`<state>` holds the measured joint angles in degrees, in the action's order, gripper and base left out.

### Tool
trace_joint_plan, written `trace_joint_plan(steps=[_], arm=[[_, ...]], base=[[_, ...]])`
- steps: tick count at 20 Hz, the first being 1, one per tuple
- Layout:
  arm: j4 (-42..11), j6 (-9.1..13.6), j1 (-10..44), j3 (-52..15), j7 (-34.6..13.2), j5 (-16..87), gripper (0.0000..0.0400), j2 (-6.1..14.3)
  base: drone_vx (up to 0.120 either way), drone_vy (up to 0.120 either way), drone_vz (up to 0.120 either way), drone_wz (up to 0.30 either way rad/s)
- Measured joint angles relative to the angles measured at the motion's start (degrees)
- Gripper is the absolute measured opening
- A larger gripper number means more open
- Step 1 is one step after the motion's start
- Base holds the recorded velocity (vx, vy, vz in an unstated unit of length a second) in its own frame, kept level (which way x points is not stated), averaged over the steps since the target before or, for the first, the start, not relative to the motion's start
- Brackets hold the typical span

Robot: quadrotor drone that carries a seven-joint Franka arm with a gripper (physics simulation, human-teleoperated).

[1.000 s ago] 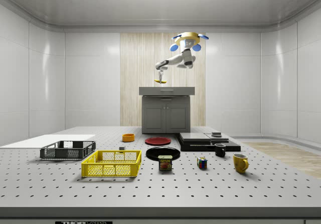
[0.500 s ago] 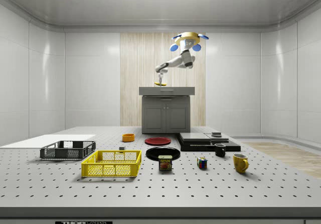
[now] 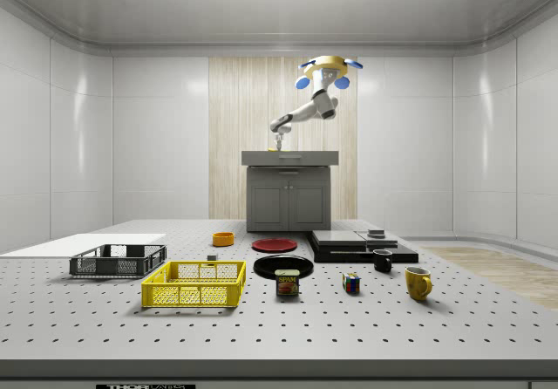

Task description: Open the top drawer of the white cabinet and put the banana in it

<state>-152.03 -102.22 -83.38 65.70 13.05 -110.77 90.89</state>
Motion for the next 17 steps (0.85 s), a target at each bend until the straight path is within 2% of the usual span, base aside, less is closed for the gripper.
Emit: trace_joint_plan(steps=[6, 9, 11, 14, 17], arm=[[1.9, -1.2, -1.0, -3.6, 0.0, -3.4, 0.0200, -1.2], [2.4, -1.2, -1.2, -4.4, -0.2, -4.5, 0.0296, -1.8], [2.3, -0.9, -1.0, -4.2, -0.4, -4.5, 0.0337, -1.9], [1.6, 0.0, -0.4, -3.1, -0.7, -3.8, 0.0370, -2.0], [1.1, 0.7, 0.0, -2.2, -0.9, -3.2, 0.0385, -2.1]], base=[[0.000, 0.000, 0.000, 0.000], [0.000, 0.000, 0.000, 0.000], [0.000, 0.000, 0.000, 0.000], [0.000, 0.000, 0.000, 0.000], [0.000, 0.000, 0.000, 0.000]])
